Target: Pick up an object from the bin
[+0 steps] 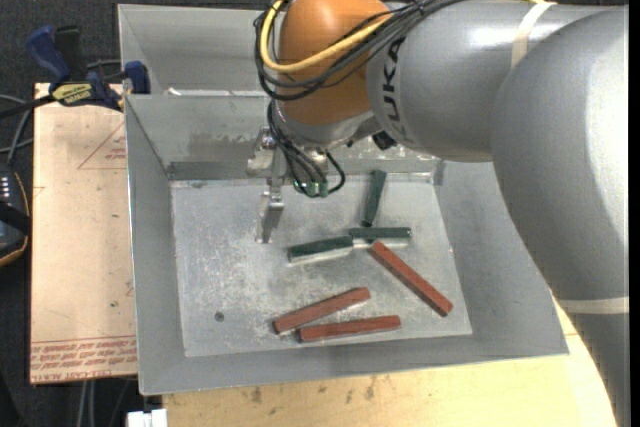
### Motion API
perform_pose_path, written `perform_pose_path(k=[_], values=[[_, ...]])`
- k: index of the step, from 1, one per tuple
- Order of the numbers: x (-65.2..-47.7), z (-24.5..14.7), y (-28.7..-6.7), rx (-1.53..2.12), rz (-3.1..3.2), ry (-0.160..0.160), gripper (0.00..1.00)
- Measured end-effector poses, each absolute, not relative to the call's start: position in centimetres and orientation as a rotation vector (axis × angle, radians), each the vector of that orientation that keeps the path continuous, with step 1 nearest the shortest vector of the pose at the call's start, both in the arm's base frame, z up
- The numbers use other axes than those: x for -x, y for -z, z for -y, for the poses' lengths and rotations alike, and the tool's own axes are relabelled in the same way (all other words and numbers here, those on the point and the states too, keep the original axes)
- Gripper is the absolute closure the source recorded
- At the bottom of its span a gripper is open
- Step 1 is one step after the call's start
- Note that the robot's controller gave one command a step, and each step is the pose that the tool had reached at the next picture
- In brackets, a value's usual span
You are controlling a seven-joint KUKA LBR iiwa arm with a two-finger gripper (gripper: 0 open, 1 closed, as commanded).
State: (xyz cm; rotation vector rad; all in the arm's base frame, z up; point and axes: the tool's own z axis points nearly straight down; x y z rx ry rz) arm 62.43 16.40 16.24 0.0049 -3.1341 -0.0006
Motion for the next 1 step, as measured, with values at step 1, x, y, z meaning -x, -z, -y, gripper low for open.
perform_pose_path(k=[1], values=[[-62.62, -16.34, -16.74, -0.001, 3.142, 0.002, 0.0]])
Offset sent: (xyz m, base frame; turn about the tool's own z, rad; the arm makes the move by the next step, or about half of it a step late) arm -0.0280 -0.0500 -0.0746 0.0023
